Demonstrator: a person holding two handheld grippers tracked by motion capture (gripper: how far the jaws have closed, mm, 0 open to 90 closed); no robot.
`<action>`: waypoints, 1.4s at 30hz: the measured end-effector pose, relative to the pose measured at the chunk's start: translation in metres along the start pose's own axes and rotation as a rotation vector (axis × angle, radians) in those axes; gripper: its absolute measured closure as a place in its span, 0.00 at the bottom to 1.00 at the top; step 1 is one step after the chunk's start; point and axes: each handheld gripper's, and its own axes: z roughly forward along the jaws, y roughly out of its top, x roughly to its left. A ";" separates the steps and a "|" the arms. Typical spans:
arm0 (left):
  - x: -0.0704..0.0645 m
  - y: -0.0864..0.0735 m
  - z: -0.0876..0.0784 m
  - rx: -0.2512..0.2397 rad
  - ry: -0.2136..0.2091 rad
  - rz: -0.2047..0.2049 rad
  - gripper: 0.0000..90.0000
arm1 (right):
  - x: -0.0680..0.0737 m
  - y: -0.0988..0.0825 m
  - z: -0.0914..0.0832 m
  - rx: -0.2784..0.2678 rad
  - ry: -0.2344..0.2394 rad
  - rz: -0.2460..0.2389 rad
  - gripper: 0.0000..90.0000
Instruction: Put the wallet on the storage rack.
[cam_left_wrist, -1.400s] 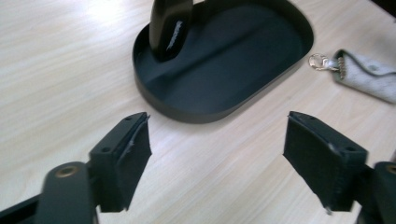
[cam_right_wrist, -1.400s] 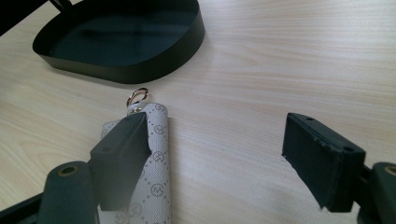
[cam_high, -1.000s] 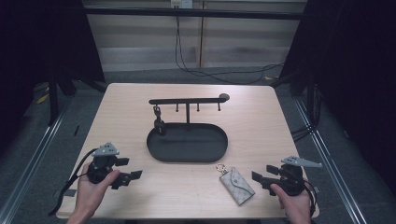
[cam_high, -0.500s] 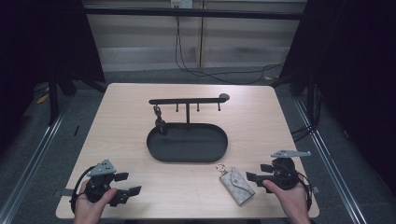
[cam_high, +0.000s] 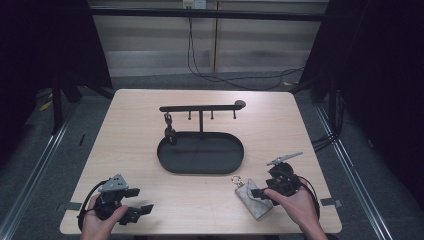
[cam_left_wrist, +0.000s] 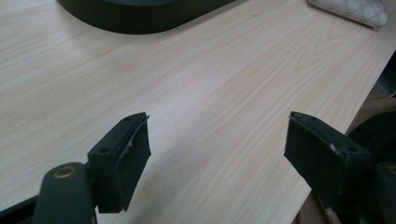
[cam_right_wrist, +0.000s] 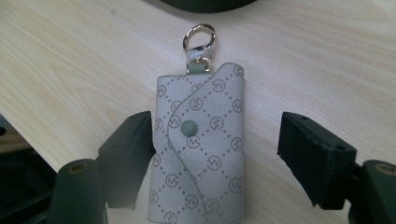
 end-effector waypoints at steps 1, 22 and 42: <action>0.000 0.000 0.000 0.002 -0.001 0.004 0.25 | 0.002 0.002 0.000 0.017 -0.006 -0.006 0.30; 0.000 0.000 -0.001 0.000 0.008 0.012 0.25 | 0.017 0.023 0.029 0.276 -0.073 -0.088 0.32; 0.002 0.000 -0.003 0.001 0.008 0.008 0.25 | 0.029 0.036 0.055 0.394 -0.134 -0.100 0.27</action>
